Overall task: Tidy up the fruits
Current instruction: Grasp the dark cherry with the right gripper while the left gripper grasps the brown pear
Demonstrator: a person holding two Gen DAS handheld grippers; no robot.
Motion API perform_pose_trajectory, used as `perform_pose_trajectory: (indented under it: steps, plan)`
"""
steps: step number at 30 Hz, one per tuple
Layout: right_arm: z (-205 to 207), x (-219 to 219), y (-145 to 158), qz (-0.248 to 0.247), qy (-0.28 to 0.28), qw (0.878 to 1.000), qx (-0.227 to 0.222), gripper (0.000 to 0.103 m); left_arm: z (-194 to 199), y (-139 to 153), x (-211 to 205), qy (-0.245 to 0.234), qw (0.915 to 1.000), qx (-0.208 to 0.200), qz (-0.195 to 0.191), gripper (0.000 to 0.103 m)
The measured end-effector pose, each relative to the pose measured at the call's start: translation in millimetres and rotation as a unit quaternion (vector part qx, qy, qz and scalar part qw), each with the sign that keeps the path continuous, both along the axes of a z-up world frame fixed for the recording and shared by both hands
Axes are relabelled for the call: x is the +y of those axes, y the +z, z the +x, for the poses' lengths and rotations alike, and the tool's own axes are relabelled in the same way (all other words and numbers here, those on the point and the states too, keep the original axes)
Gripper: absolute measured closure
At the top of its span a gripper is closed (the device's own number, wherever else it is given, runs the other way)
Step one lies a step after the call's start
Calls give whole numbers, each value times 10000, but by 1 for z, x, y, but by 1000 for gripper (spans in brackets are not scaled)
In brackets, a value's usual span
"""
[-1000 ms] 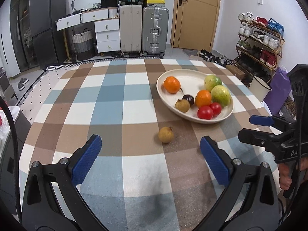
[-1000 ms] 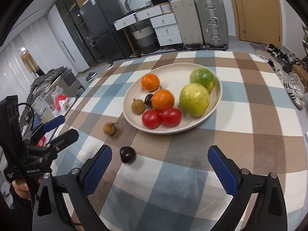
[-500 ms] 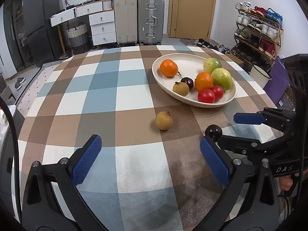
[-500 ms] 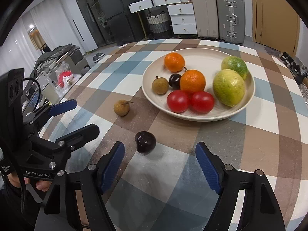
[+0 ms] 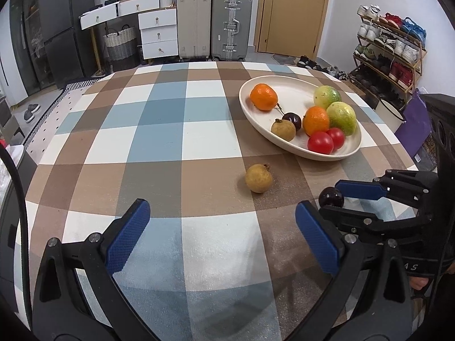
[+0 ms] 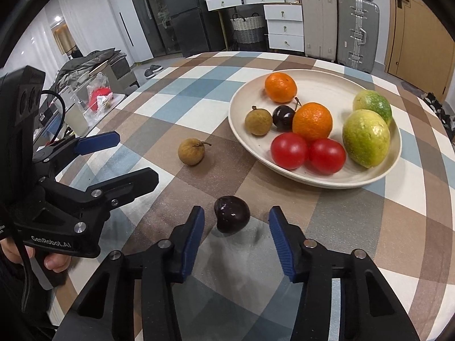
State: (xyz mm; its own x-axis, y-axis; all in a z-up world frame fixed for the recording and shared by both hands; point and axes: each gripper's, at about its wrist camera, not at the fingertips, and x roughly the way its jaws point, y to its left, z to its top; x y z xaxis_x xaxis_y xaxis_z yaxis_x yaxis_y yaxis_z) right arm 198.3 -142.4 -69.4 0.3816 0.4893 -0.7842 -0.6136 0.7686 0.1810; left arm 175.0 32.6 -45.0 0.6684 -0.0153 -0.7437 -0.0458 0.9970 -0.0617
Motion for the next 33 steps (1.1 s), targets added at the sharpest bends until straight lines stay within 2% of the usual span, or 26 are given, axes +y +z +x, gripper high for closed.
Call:
perform_pose_trajectory:
  steps: [3,7,14,17,19,26,30,33]
  plan:
    - [-2,3,0,-55,71,9999,-91,65,2,-1,1,19,10000,8,-3,1]
    - [-2,2,-1,-60,90,9999,-125,77,8,-3,-2,-21,10000,14,4,1]
    - [-3,-7,1,96,39,9999,-127,77,25,-6,-13,-142,9999,52,24,2]
    - [-3,-13,3,129,0,9998,-145,77,33,-8,-20,-240,9996,113,106,12]
    - [-2,-17,4,140,-37,9998,-160,77,39,-13,-25,-343,9991,230,110,28]
    - [-2,-28,8,156,-137,9996,-200,77,52,-21,-32,-420,9985,347,37,54]
    - [-2,-32,8,157,-173,9995,-211,77,54,-21,-33,-460,9984,322,39,81]
    - [-2,-34,8,163,-202,9994,-208,77,53,-21,-32,-505,9982,316,-66,81]
